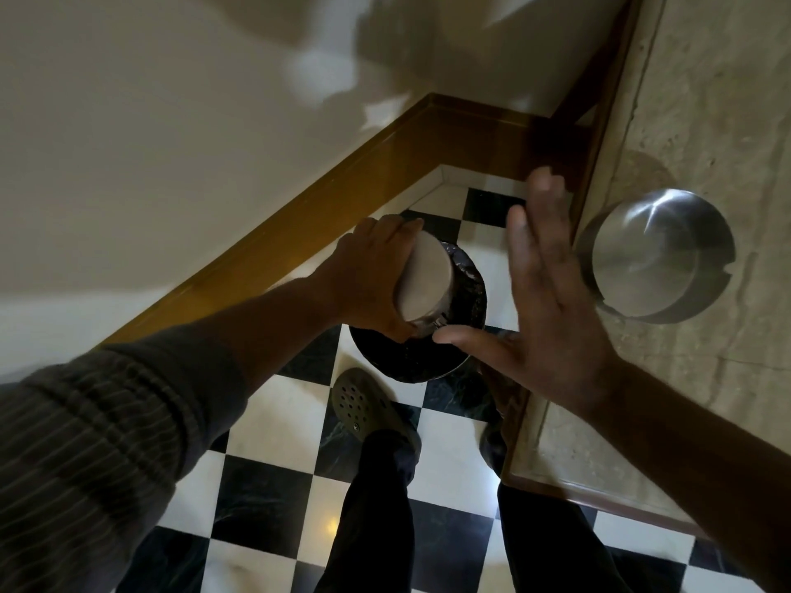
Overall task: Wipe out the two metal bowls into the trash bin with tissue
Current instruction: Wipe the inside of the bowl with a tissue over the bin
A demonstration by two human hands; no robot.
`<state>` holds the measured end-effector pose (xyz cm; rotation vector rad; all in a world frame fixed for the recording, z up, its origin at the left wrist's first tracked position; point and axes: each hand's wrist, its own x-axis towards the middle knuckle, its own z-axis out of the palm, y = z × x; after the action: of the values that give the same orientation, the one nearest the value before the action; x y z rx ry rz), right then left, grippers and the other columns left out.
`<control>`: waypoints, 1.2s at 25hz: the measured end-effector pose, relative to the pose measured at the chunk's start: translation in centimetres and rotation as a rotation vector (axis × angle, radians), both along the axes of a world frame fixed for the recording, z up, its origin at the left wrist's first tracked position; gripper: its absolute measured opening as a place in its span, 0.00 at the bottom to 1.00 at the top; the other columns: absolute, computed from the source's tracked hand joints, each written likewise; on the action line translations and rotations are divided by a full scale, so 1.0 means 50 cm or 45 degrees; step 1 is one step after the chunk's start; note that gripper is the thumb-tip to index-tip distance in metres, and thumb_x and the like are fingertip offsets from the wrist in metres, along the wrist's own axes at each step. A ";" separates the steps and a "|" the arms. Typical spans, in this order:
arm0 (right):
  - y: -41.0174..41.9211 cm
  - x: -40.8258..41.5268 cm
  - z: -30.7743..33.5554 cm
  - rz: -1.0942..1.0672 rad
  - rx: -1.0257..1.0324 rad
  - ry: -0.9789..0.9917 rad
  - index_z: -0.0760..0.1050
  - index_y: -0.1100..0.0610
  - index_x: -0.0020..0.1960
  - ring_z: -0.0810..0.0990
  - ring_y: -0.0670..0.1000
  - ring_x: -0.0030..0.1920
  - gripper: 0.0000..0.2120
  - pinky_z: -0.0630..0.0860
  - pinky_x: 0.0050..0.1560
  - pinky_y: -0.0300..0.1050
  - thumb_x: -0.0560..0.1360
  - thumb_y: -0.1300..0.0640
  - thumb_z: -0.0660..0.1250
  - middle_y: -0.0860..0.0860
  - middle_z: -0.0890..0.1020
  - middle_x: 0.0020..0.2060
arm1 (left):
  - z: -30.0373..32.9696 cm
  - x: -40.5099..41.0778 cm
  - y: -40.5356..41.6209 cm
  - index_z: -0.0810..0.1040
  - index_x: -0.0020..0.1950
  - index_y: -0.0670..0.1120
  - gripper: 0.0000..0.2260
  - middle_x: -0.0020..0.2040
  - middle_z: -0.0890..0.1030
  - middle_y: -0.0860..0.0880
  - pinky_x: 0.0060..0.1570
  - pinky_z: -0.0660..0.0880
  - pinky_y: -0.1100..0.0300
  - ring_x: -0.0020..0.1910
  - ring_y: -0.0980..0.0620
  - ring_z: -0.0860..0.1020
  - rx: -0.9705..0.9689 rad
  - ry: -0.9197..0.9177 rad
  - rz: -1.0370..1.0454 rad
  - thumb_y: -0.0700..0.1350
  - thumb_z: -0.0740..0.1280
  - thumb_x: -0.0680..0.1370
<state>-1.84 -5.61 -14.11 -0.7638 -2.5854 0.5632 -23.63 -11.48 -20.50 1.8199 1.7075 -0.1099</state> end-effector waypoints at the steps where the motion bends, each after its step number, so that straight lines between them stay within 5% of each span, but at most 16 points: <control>1: -0.003 -0.001 -0.003 0.004 0.044 -0.001 0.55 0.70 0.71 0.51 0.64 0.76 0.50 0.55 0.77 0.61 0.69 0.34 0.69 0.72 0.56 0.71 | 0.001 0.006 0.000 0.59 0.78 0.39 0.61 0.73 0.69 0.38 0.64 0.73 0.41 0.68 0.38 0.69 0.062 0.001 0.022 0.73 0.73 0.55; 6: -0.054 0.012 -0.116 0.481 -0.228 -0.684 0.52 0.64 0.78 0.49 0.62 0.79 0.56 0.63 0.73 0.65 0.67 0.24 0.60 0.62 0.53 0.79 | -0.006 0.041 -0.013 0.59 0.76 0.40 0.57 0.70 0.72 0.37 0.57 0.77 0.39 0.65 0.37 0.73 0.209 0.000 0.214 0.67 0.74 0.56; 14: -0.034 -0.008 -0.066 0.214 0.044 -0.196 0.55 0.68 0.74 0.52 0.63 0.77 0.53 0.53 0.78 0.58 0.69 0.27 0.64 0.69 0.58 0.74 | -0.046 0.034 -0.055 0.62 0.76 0.35 0.59 0.71 0.72 0.36 0.64 0.73 0.42 0.67 0.37 0.73 0.131 -0.046 0.234 0.70 0.75 0.57; 18: -0.065 -0.007 -0.133 0.553 -0.161 -0.746 0.47 0.62 0.79 0.49 0.63 0.79 0.63 0.57 0.76 0.63 0.60 0.26 0.70 0.63 0.51 0.79 | -0.039 0.031 -0.063 0.58 0.77 0.35 0.58 0.72 0.71 0.34 0.64 0.73 0.39 0.67 0.35 0.72 0.083 0.000 0.176 0.68 0.72 0.58; 20: -0.065 -0.010 -0.148 0.613 -0.207 -0.812 0.44 0.62 0.79 0.46 0.63 0.79 0.63 0.57 0.76 0.63 0.61 0.26 0.68 0.63 0.48 0.79 | -0.044 0.029 -0.078 0.60 0.76 0.32 0.56 0.71 0.72 0.32 0.65 0.72 0.39 0.67 0.32 0.73 0.103 0.009 0.189 0.68 0.69 0.59; 26: -0.041 -0.014 -0.068 0.218 0.050 -0.254 0.52 0.67 0.75 0.52 0.65 0.77 0.54 0.56 0.77 0.60 0.69 0.26 0.62 0.68 0.55 0.75 | -0.054 0.048 -0.075 0.60 0.77 0.33 0.59 0.74 0.68 0.35 0.69 0.68 0.43 0.71 0.37 0.68 0.153 -0.040 0.252 0.71 0.72 0.59; 30: -0.062 -0.002 -0.133 0.492 -0.185 -0.816 0.48 0.63 0.79 0.49 0.64 0.79 0.62 0.57 0.76 0.63 0.61 0.27 0.70 0.63 0.52 0.79 | -0.054 0.053 -0.069 0.58 0.77 0.35 0.58 0.71 0.70 0.34 0.65 0.71 0.40 0.67 0.35 0.70 0.132 -0.036 0.304 0.68 0.71 0.58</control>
<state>-1.93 -8.73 -20.76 -0.5472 -3.3580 0.7147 -20.96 -14.95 -23.22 1.6660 1.9268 0.1052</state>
